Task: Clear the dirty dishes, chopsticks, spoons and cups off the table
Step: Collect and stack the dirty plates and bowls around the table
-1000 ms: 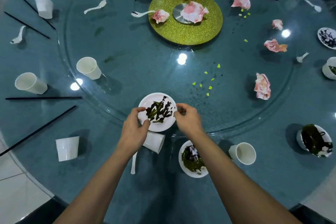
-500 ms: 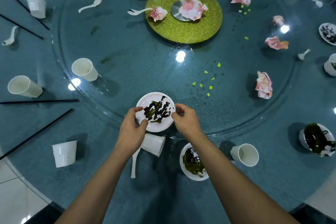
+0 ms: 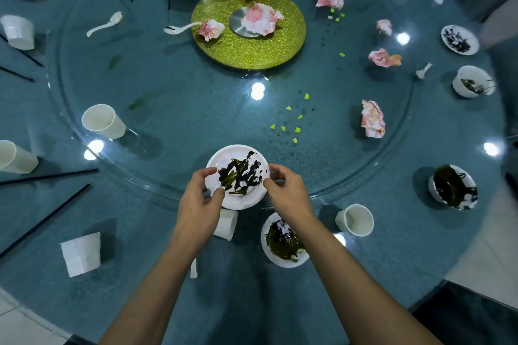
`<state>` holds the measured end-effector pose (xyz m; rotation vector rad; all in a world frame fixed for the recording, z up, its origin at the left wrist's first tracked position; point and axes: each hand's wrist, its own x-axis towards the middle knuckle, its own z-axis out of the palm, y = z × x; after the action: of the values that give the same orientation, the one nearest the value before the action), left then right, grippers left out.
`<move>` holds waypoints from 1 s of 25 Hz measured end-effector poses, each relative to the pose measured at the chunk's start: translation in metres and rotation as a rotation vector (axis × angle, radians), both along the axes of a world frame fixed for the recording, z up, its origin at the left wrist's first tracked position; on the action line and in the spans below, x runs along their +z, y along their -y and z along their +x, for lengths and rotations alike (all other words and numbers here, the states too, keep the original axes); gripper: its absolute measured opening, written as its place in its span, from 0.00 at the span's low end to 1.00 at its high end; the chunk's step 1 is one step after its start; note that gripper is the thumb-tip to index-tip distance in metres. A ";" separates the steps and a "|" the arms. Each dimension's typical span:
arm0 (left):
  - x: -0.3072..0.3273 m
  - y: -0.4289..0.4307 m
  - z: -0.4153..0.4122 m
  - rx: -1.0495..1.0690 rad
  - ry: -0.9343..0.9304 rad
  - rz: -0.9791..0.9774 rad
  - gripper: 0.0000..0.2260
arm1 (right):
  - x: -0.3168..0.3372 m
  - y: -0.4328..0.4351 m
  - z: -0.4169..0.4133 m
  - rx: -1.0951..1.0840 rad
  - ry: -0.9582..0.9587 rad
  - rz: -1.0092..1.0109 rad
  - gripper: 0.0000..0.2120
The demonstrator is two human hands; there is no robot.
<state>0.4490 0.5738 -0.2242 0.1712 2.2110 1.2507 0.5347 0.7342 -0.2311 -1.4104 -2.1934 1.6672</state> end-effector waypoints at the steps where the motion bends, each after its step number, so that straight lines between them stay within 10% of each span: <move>1: 0.003 -0.005 0.005 -0.013 -0.004 0.018 0.16 | 0.002 -0.002 0.008 -0.019 0.001 0.008 0.13; 25: 0.062 -0.100 0.208 -0.568 -0.116 0.162 0.16 | 0.064 -0.021 0.272 -0.611 -0.071 0.061 0.18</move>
<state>0.6565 0.6737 -0.1625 0.8865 1.9452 1.1072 0.8066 0.7555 -0.1673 -1.7329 -1.5277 1.3828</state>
